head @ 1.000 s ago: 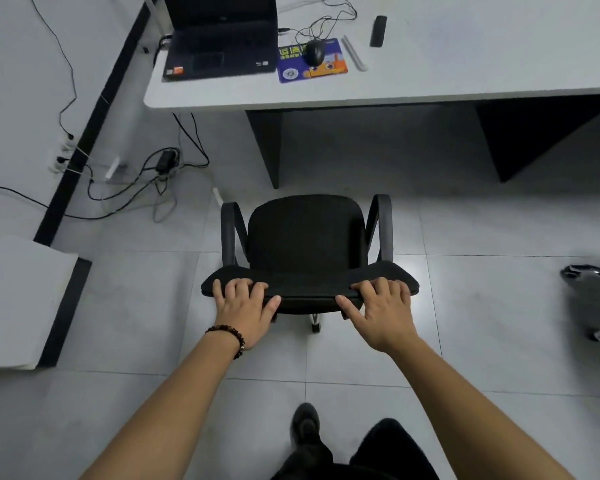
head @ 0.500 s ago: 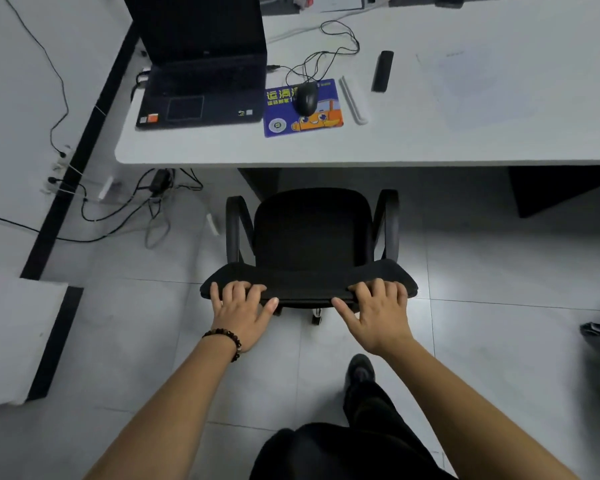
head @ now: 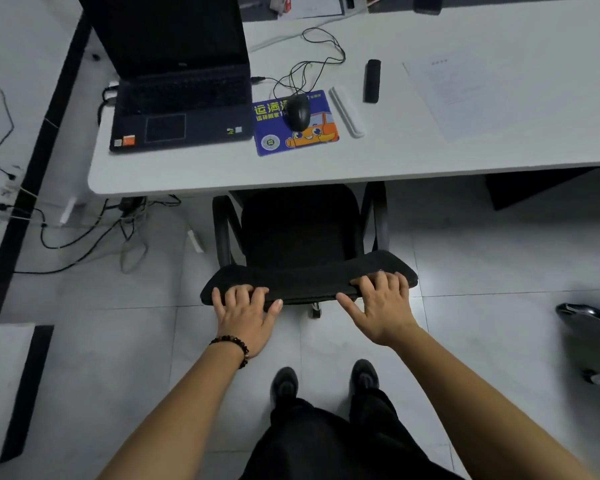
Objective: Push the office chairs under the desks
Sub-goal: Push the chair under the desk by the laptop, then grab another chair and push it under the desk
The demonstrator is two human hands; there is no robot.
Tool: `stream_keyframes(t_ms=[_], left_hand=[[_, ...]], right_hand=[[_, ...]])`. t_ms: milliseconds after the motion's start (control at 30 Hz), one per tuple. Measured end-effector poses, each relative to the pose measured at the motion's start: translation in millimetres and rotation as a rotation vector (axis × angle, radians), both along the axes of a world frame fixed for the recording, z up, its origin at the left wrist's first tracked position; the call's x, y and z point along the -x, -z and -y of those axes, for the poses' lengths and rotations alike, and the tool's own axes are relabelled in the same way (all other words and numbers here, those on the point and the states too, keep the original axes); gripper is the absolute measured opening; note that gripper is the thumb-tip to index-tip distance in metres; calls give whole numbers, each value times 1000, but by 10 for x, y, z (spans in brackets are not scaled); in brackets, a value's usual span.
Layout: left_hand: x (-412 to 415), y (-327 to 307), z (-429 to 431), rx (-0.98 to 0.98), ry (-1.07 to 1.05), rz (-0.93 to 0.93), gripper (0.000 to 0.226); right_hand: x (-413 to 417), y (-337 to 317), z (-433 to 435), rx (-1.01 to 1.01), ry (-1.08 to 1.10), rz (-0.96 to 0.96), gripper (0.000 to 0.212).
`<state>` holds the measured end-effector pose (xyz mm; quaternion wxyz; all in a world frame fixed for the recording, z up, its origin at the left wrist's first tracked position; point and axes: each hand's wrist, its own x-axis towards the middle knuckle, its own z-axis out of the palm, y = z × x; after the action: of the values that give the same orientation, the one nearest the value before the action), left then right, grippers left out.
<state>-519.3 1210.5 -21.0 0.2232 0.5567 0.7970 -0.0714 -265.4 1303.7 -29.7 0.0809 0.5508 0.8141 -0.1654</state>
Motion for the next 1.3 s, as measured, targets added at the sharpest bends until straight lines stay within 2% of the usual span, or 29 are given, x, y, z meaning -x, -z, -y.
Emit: stream_keyframes(t_ms=[200, 533, 667, 767, 900, 1033, 1200, 1300], left_hand=[[232, 7, 1, -56, 53, 11, 59], [204, 4, 33, -149, 19, 40, 56], [248, -151, 147, -278, 6, 146, 42], [242, -393, 335, -359, -112, 285, 42], [155, -665, 766, -399, -310, 453, 51], [8, -808, 1179, -468, -513, 619, 53], [-44, -831, 1461, -431, -466, 720, 47], [-83, -716, 1461, -295, -434, 826, 35]], right_hand=[[178, -12, 78, 30, 52, 10, 82], [145, -77, 38, 55, 50, 9, 72], [91, -262, 22, 130, 33, -34, 62], [-32, -469, 122, 150, 25, -154, 54], [-166, -701, 535, 167, 189, -360, 58], [-297, -758, 1209, 66, 405, -526, 64], [-432, -693, 2052, 38, 615, -552, 65], [-538, -595, 2542, 27, 782, -555, 62]])
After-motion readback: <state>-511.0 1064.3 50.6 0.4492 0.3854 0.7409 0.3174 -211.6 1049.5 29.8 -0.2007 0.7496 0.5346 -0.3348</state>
